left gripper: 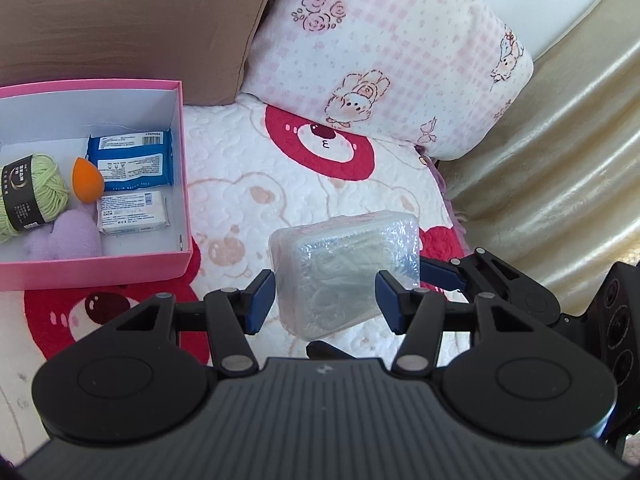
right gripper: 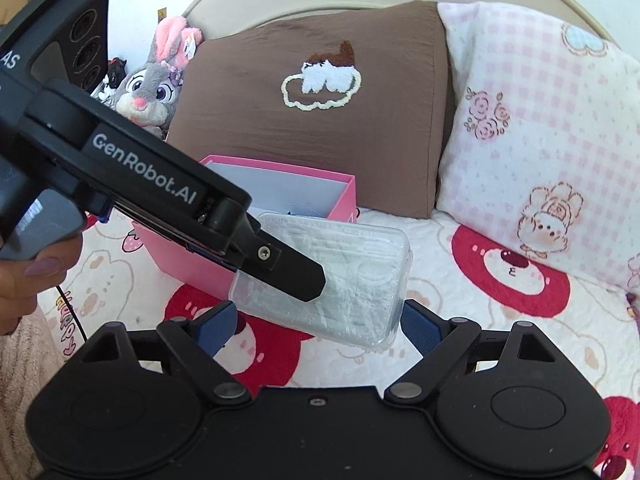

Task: Organize objects
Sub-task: 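Lift the floss-pick case with the left tool and carry it to the pink box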

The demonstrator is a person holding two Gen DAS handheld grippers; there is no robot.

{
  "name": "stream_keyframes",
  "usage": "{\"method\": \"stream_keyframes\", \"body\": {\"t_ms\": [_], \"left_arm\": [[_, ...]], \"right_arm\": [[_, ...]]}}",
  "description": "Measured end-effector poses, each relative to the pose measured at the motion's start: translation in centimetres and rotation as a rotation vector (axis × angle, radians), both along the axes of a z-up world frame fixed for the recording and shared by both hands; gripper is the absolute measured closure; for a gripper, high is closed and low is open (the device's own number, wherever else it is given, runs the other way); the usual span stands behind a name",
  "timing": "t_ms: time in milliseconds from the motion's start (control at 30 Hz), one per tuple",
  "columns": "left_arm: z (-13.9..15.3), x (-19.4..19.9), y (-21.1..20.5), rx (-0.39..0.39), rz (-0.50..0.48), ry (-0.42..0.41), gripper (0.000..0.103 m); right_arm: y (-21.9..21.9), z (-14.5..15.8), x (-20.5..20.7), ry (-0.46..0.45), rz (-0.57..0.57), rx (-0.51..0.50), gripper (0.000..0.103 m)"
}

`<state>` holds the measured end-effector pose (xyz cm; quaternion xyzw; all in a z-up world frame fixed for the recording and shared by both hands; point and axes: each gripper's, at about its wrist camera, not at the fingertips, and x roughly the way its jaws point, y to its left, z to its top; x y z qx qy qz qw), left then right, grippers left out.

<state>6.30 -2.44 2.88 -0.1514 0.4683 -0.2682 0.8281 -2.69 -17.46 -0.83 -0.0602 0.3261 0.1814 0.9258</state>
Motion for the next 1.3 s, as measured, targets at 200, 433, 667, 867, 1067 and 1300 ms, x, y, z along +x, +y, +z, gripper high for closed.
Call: {"method": "stream_keyframes", "body": {"t_ms": [200,433,667,867,1067,1300], "left_arm": [[0.9,-0.7,1.6,-0.005,0.011,-0.042,0.049],[0.9,-1.4,3.0,-0.021,0.027,-0.030,0.049],[1.0,-1.6,3.8,0.003,0.056,-0.067,0.049],[1.1,-1.4,4.7,0.000,0.078,-0.072,0.049],[1.4,-1.3,6.1,0.010,0.118,-0.094,0.049],[1.6,-0.8,8.4,0.004,0.166,-0.113,0.049]], "right_arm": [[1.6,0.9,-0.1,-0.026,0.020,-0.024,0.012],[3.1,1.7,0.1,-0.056,0.024,-0.042,0.013],[3.8,1.8,0.9,-0.055,0.019,-0.034,0.019],[4.4,2.0,1.4,-0.051,0.027,-0.031,0.021],[4.9,2.2,2.7,-0.006,0.036,0.022,0.025],[6.2,2.3,4.1,0.028,0.070,0.047,0.028]]}}
